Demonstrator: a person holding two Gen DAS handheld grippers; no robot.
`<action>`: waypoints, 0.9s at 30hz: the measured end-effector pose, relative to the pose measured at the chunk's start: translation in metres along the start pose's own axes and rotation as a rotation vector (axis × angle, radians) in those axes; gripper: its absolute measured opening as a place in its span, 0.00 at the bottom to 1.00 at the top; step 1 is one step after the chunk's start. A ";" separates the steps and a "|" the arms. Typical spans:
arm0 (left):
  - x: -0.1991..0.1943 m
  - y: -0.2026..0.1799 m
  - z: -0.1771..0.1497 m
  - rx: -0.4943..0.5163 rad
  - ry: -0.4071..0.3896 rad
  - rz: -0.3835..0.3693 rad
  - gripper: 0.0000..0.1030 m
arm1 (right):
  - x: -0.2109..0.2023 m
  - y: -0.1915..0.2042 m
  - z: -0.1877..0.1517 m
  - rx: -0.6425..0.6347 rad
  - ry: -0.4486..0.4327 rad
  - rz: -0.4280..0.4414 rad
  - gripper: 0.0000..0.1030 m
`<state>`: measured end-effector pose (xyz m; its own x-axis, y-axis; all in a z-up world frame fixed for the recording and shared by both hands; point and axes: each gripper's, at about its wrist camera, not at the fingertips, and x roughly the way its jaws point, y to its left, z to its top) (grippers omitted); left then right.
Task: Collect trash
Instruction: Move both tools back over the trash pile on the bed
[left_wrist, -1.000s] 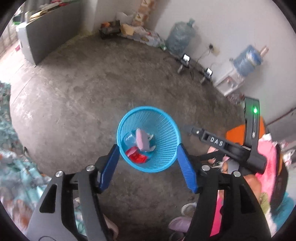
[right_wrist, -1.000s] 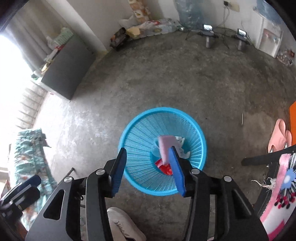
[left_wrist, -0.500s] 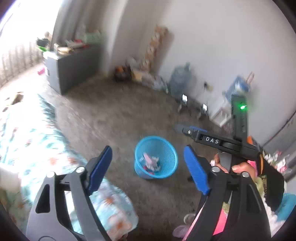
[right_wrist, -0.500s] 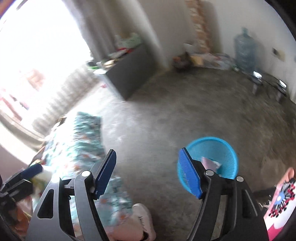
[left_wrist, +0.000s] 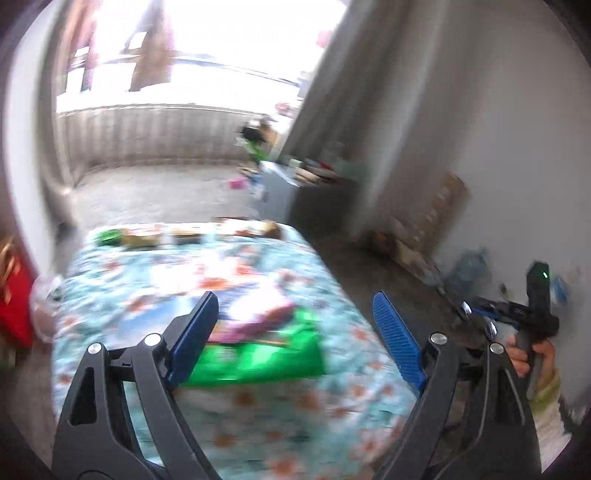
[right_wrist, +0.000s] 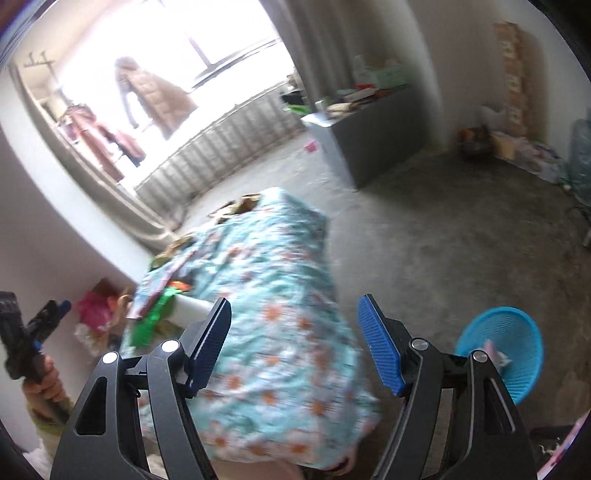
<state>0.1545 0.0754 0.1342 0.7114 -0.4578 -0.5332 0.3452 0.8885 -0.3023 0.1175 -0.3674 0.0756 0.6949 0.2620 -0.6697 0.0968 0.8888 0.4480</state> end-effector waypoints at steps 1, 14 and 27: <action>-0.005 0.019 0.003 -0.029 -0.007 0.022 0.79 | 0.006 0.009 0.003 -0.004 0.014 0.017 0.68; 0.019 0.169 -0.038 -0.274 0.084 0.054 0.79 | 0.134 0.142 0.028 -0.048 0.290 0.216 0.68; 0.145 0.249 0.001 -0.464 0.314 -0.103 0.64 | 0.291 0.180 0.061 0.000 0.541 0.178 0.66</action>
<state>0.3441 0.2304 -0.0176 0.4480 -0.5918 -0.6701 0.0481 0.7644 -0.6430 0.3805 -0.1535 -0.0028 0.2365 0.5633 -0.7917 0.0112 0.8132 0.5819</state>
